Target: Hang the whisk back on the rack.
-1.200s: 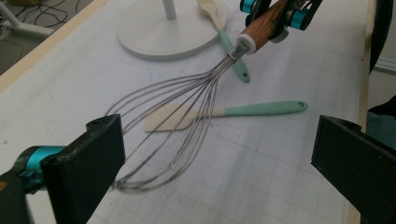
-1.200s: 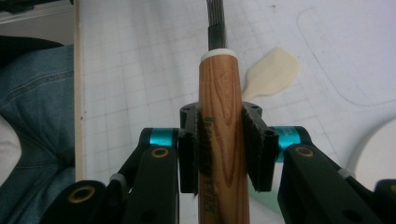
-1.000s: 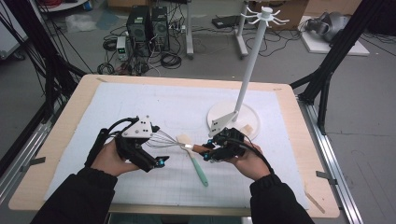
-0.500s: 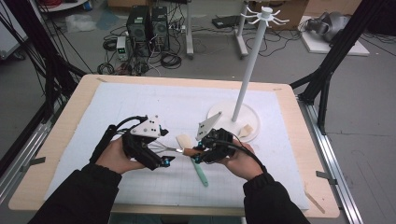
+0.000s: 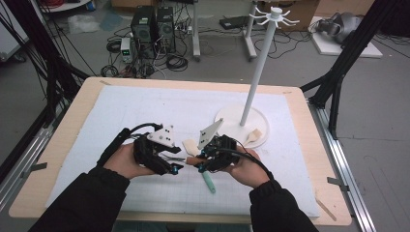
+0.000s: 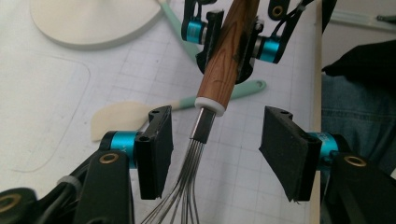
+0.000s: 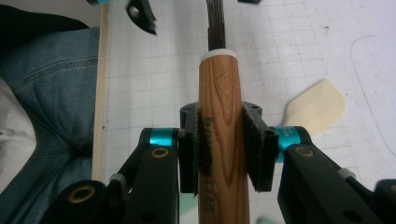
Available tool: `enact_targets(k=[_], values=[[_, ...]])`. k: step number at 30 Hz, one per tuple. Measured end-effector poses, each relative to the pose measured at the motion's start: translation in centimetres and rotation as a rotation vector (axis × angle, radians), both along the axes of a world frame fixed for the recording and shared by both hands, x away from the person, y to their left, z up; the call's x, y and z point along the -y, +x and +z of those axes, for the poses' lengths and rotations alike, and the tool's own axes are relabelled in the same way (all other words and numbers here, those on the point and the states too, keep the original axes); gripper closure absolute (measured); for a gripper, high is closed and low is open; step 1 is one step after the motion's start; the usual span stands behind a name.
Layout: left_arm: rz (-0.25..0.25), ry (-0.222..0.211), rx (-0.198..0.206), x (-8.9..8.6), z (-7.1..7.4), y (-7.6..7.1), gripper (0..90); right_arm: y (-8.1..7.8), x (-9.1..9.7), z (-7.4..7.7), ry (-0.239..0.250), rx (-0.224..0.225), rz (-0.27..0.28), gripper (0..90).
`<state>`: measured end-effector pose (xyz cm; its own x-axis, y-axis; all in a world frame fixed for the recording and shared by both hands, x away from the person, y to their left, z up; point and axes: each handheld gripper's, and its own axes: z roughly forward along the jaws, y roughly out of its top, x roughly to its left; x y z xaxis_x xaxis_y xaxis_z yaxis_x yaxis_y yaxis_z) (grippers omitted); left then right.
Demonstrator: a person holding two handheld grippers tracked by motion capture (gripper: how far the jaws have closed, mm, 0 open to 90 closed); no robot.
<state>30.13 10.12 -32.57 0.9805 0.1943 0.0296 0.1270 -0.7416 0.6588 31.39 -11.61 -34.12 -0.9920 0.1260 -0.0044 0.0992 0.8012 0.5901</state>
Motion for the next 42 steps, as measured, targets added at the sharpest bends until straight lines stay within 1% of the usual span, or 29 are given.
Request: enact_targets(k=[3, 9, 11, 13, 14, 16, 18, 20, 22, 25, 27, 29, 31, 34, 36, 39, 42], values=[[-0.016, 0.021, -0.006, 0.2, -0.2, 0.0, 51.8, -0.2, -0.1, 0.0, -0.007, 0.000, 0.007, 69.9], [-0.023, 0.057, -0.013, 0.4, -0.5, 0.0, 58.4, -0.4, -0.1, 0.1, -0.005, -0.001, 0.017, 69.9], [-0.026, 0.078, -0.014, 0.4, -0.6, 0.1, 61.0, -0.5, -0.1, 0.1, -0.002, 0.000, 0.019, 69.9], [-0.019, 0.087, -0.011, 0.5, -0.8, 0.1, 61.6, -0.6, -0.1, 0.2, -0.005, 0.000, 0.021, 69.9], [-0.024, 0.088, -0.013, 0.6, -0.8, 0.1, 63.0, -0.6, -0.1, 0.2, -0.006, 0.006, 0.028, 69.9], [-0.024, 0.092, -0.020, 0.6, -0.8, 0.1, 65.1, -0.6, -0.1, 0.2, -0.004, 0.004, 0.028, 69.9], [-0.028, 0.105, -0.024, 0.6, -0.9, 0.2, 67.8, -0.7, -0.2, 0.2, -0.010, -0.001, 0.032, 69.9], [-0.031, 0.116, -0.026, 0.7, -1.0, 0.2, 68.9, -0.8, -0.3, 0.2, -0.003, 0.001, 0.034, 69.9], [-0.030, 0.118, -0.020, 0.7, -1.1, 0.2, 69.5, -0.8, -0.3, 0.3, -0.004, 0.007, 0.038, 69.9], [-0.043, 0.123, -0.017, 0.7, -1.1, 0.1, 73.4, -0.9, -0.4, 0.3, 0.001, 0.001, 0.040, 69.9], [-0.046, 0.120, -0.021, 0.7, -1.1, 0.1, 74.8, -0.9, -0.4, 0.3, 0.003, 0.010, 0.045, 69.9], [-0.051, 0.123, -0.018, 0.7, -1.1, 0.0, 75.7, -1.0, -0.4, 0.4, 0.000, 0.010, 0.047, 69.9], [-0.071, 0.141, -0.007, 0.8, -1.1, -0.1, 77.0, -1.0, -0.5, 0.3, 0.004, 0.003, 0.055, 69.8], [-0.097, 0.154, 0.003, 1.0, -1.2, -0.4, 78.9, -1.0, -0.4, 0.4, 0.014, -0.003, 0.062, 69.6], [-0.115, 0.155, -0.002, 0.9, -1.1, -0.5, 80.0, -1.0, -0.3, 0.4, 0.026, -0.006, 0.065, 68.9], [-0.119, 0.148, 0.006, 0.9, -1.1, -0.6, 80.2, -1.1, -0.2, 0.3, 0.039, -0.015, 0.070, 69.0], [-0.126, 0.143, 0.004, 0.8, -1.0, -0.7, 80.4, -1.0, -0.1, 0.3, 0.049, -0.013, 0.077, 68.7]])
